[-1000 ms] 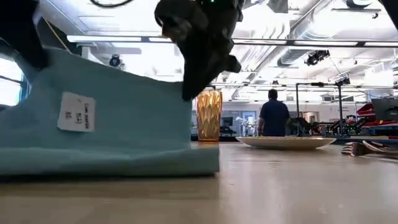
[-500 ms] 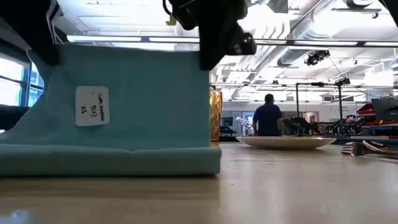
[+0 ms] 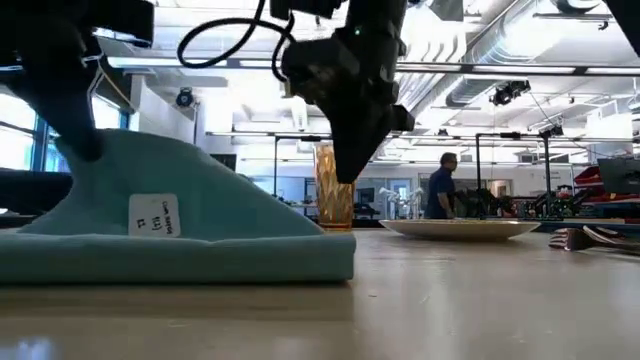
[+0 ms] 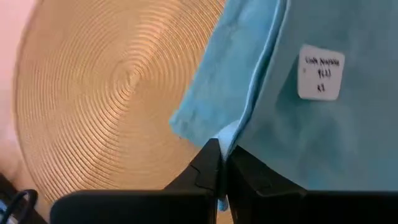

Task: Set table place
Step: Fold the blue table napkin

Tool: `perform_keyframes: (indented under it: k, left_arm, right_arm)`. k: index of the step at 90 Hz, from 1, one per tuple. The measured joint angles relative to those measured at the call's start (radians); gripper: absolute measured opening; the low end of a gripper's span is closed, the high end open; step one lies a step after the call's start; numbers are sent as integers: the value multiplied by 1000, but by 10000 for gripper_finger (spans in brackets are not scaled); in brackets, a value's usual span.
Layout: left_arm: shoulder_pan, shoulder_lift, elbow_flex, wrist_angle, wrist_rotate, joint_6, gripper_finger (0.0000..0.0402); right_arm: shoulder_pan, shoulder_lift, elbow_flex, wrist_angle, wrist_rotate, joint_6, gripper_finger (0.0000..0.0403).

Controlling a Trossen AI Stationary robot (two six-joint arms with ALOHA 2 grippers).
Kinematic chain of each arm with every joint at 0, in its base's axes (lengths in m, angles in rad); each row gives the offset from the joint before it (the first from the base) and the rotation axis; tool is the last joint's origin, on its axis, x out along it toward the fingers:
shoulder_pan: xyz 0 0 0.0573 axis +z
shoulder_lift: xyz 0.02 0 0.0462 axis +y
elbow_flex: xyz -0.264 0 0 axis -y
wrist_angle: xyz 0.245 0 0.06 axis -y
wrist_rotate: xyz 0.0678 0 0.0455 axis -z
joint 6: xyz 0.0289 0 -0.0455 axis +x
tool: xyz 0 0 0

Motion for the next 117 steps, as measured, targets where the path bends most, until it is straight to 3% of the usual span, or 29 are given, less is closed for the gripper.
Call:
perform_keyframes:
  k: [17,35,43,55,69,91,100,117]
  left_arm:
    - [36,1,-1,20,-37,61,0]
    - [-23,-1,41,236,4,461,0]
    - [-48,11,31,287,44,532,0]
    - [-58,31,7,292,85,501,0]
    - [-85,48,-3,400,139,575,0]
    - [-91,84,-5,439,199,675,0]
    - [-93,94,-4,491,225,721,0]
    - [-106,149,-4,608,305,817,0]
  right_arm:
    - [24,0,0,33,31,-8,0]
    - [57,-2,0,28,24,-18,0]
    - [84,-2,1,28,22,-108,0]
    - [119,-2,1,29,19,-293,6]
    - [125,-2,1,74,19,-400,53]
    - [74,3,2,205,-7,-559,147]
    - [42,11,-15,269,-77,-646,161]
    - [-10,22,-97,440,-322,-778,153]
